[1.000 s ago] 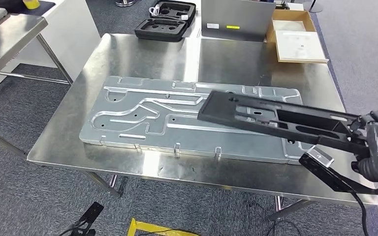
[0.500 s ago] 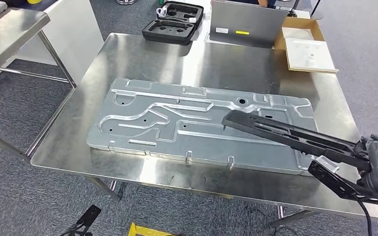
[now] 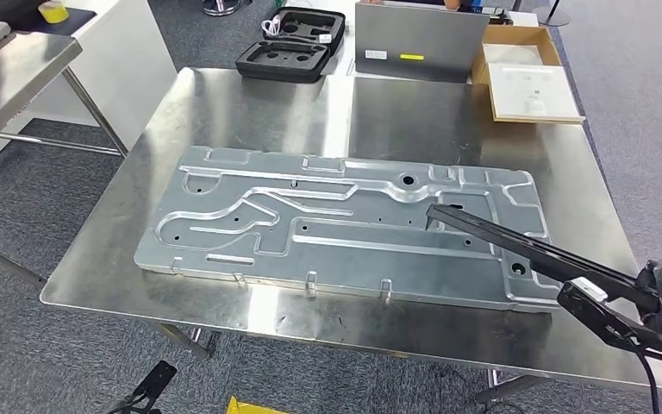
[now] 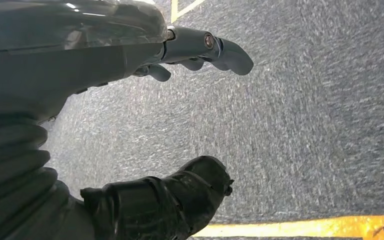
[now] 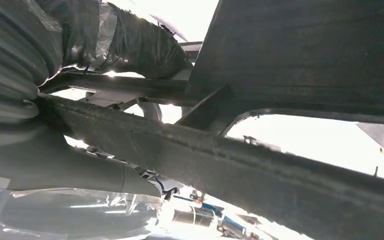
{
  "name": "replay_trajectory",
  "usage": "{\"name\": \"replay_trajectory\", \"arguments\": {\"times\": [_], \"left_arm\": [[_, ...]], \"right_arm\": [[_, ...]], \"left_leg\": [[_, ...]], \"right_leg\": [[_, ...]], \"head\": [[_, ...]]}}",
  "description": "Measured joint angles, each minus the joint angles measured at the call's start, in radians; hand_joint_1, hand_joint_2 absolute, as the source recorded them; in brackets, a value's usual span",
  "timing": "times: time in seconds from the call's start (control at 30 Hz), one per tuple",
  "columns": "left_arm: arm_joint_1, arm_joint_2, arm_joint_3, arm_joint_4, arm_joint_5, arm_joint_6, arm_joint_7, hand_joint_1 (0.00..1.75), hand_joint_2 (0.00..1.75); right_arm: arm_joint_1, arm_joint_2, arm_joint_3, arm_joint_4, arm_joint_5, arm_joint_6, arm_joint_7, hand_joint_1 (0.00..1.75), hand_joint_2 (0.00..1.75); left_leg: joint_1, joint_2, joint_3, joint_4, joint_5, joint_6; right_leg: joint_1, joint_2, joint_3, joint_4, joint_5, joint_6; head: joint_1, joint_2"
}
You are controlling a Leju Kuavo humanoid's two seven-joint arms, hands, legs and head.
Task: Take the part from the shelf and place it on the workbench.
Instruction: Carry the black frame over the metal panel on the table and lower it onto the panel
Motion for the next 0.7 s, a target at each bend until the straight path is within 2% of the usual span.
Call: {"name": "replay_trajectory", "arguments": {"times": [0.03, 0.1, 0.13, 0.17, 0.2, 0.27, 0.33, 0.37, 0.43, 0.47, 0.5, 0.53, 0.6, 0.63, 0.67, 0.7], "left_arm": [[0.001, 0.0, 0.0, 0.0, 0.0, 0.0, 0.0, 0.0, 1.75], [0.001, 0.002, 0.0, 0.0, 0.0, 0.0, 0.0, 0.0, 1.75], [0.0, 0.002, 0.0, 0.0, 0.0, 0.0, 0.0, 0.0, 1.75], [-0.001, 0.003, 0.0, 0.0, 0.0, 0.0, 0.001, 0.0, 1.75], [-0.002, 0.004, 0.0, 0.0, 0.0, 0.0, 0.001, 0.0, 1.75], [-0.002, 0.004, 0.0, 0.0, 0.0, 0.0, 0.001, 0.0, 1.75], [-0.003, 0.004, 0.0, 0.0, 0.0, 0.0, 0.001, 0.0, 1.75], [-0.004, 0.004, 0.0, 0.0, 0.0, 0.0, 0.0, 0.0, 1.75], [-0.005, 0.004, 0.0, 0.0, 0.0, 0.0, 0.0, 0.0, 1.75], [-0.004, 0.004, 0.0, 0.0, 0.0, 0.0, 0.0, 0.0, 1.75], [-0.004, 0.004, 0.0, 0.0, 0.0, 0.0, 0.0, 0.0, 1.75], [-0.003, 0.004, 0.0, 0.0, 0.0, 0.0, -0.001, 0.0, 1.75], [-0.003, 0.004, 0.0, 0.0, 0.003, -0.005, -0.012, 0.0, 1.75], [-0.004, 0.004, 0.0, 0.0, 0.007, -0.012, -0.025, 0.0, 1.75], [-0.005, 0.005, 0.0, 0.0, 0.012, -0.022, -0.04, 0.0, 1.75], [-0.006, 0.006, 0.0, 0.0, 0.017, -0.032, -0.054, 0.0, 1.75]], "right_arm": [[0.002, 0.0, 0.0, 0.006, 0.0, 0.0, 0.0, 1.75, 1.75], [0.004, 0.0, 0.0, 0.015, -0.001, -0.001, 0.0, 1.75, 1.75], [0.004, 0.0, -0.001, 0.019, -0.001, -0.002, 0.0, 1.75, 1.75], [0.004, 0.0, -0.002, 0.023, 0.0, -0.003, 0.0, 1.75, 1.75], [0.004, 0.001, -0.003, 0.027, 0.001, -0.004, 0.0, 1.75, 1.75], [0.004, 0.0, -0.005, 0.033, 0.007, -0.006, 0.0, 1.75, 1.75], [0.001, 0.0, -0.006, 0.04, 0.019, -0.011, 0.001, 1.75, 1.75], [-0.002, 0.001, -0.007, 0.044, 0.028, -0.017, 0.002, 1.75, 1.75], [-0.008, 0.007, -0.008, 0.053, 0.046, -0.036, 0.002, 1.75, 1.75], [-0.008, 0.011, -0.008, 0.058, 0.054, -0.044, 0.003, 1.75, 1.75], [-0.008, 0.016, -0.008, 0.064, 0.06, -0.051, 0.003, 1.75, 1.75], [-0.007, 0.02, -0.008, 0.071, 0.064, -0.057, 0.003, 1.75, 1.75], [-0.007, 0.027, -0.008, 0.087, 0.07, -0.072, 0.003, 1.75, 1.75], [-0.007, 0.03, -0.008, 0.096, 0.07, -0.082, 0.003, 1.75, 1.75], [-0.007, 0.034, -0.008, 0.105, 0.07, -0.093, 0.002, 1.31, 1.31], [-0.007, 0.038, -0.008, 0.114, 0.068, -0.104, 0.002, 0.87, 0.87]], "left_leg": [[0.0, 0.0, 0.009, -0.029, 0.028, 0.002], [-0.001, 0.0, 0.073, -0.163, 0.099, 0.011], [-0.003, 0.001, 0.103, -0.225, 0.12, 0.015], [-0.004, 0.001, 0.123, -0.264, 0.129, 0.019], [-0.006, 0.001, 0.131, -0.279, 0.126, 0.021], [-0.005, 0.001, 0.134, -0.288, 0.128, 0.028], [0.0, 0.001, 0.144, -0.302, 0.132, 0.039], [0.002, 0.001, 0.15, -0.308, 0.133, 0.043], [0.002, 0.002, 0.155, -0.31, 0.13, 0.049], [0.002, 0.002, 0.157, -0.31, 0.128, 0.05], [0.002, 0.002, 0.16, -0.309, 0.125, 0.05], [0.002, 0.001, 0.164, -0.307, 0.121, 0.049], [0.003, -0.001, 0.173, -0.301, 0.109, 0.044], [0.001, -0.003, 0.174, -0.296, 0.103, 0.039], [-0.001, -0.004, 0.173, -0.292, 0.099, 0.035], [-0.003, -0.005, 0.172, -0.291, 0.097, 0.03]], "right_leg": [[0.0, 0.0, 0.003, 0.001, -0.003, 0.0], [0.003, 0.001, 0.013, 0.001, -0.01, 0.004], [0.005, 0.002, 0.016, 0.002, -0.014, 0.007], [0.006, 0.002, 0.018, 0.002, -0.016, 0.011], [0.008, 0.002, 0.018, 0.0, -0.017, 0.015], [0.008, 0.003, 0.02, -0.005, -0.017, 0.025], [0.006, 0.003, 0.011, 0.018, -0.035, 0.034], [0.005, 0.003, -0.009, 0.059, -0.057, 0.037], [0.002, 0.002, -0.077, 0.191, -0.11, 0.043], [0.002, 0.002, -0.111, 0.246, -0.124, 0.046], [0.001, 0.002, -0.13, 0.269, -0.118, 0.048], [-0.001, 0.002, -0.129, 0.252, -0.092, 0.049], [-0.005, 0.002, -0.079, 0.127, -0.015, 0.049], [-0.004, 0.002, -0.052, 0.067, 0.008, 0.047], [-0.002, 0.003, -0.034, 0.028, 0.018, 0.043], [0.001, 0.004, -0.028, 0.015, 0.015, 0.038]], "head": [[0.0, 0.0], [0.001, 0.0], [0.001, 0.0], [0.001, 0.0], [0.001, 0.0], [0.001, 0.0], [0.005, 0.0], [0.007, 0.0], [0.01, 0.0], [0.01, 0.0], [0.01, 0.0], [0.01, 0.0], [0.01, 0.0], [0.011, 0.0], [0.011, 0.0], [0.011, 0.0]]}}
